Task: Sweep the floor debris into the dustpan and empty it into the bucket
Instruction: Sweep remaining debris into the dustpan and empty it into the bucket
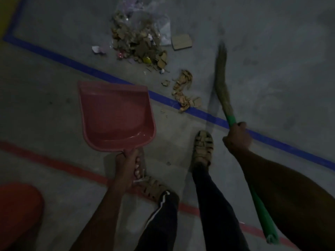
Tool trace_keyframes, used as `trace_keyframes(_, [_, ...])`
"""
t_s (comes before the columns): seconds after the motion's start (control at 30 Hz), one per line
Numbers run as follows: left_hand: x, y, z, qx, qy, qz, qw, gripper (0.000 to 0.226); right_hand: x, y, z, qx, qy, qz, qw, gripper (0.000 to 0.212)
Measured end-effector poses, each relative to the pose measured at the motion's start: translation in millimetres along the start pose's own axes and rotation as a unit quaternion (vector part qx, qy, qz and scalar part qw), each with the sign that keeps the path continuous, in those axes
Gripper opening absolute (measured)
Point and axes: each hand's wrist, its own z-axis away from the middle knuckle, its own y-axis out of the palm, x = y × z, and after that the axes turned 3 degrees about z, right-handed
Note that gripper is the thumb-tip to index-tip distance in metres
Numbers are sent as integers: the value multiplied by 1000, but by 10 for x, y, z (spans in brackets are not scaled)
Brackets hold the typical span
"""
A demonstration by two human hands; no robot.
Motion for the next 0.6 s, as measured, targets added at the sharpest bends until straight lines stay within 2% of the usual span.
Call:
trace_keyframes(0.1, [-86, -169, -101, 2, 21, -19, 1000, 37, 222, 281, 271, 57, -14, -31, 998, 47])
trace_keyframes(0.23, [-219, -171, -362, 7, 15, -17, 1000, 35, 776, 634, 463, 64, -42, -110, 991, 41])
trace_keyframes(0.4, [-413, -88, -780, 29, 17, -48, 998, 35, 1434, 798, 464, -20, -74, -249, 965, 40])
trace_keyframes(0.5, [-649, -55, -1016, 78, 23, -81, 993, 35, 1597, 793, 450, -76, -18, -275, 958, 41])
trace_keyframes(0.6, [-943, -55, -1253, 123, 47, -138, 982, 35, 1555, 796, 454, -86, 49, -269, 958, 41])
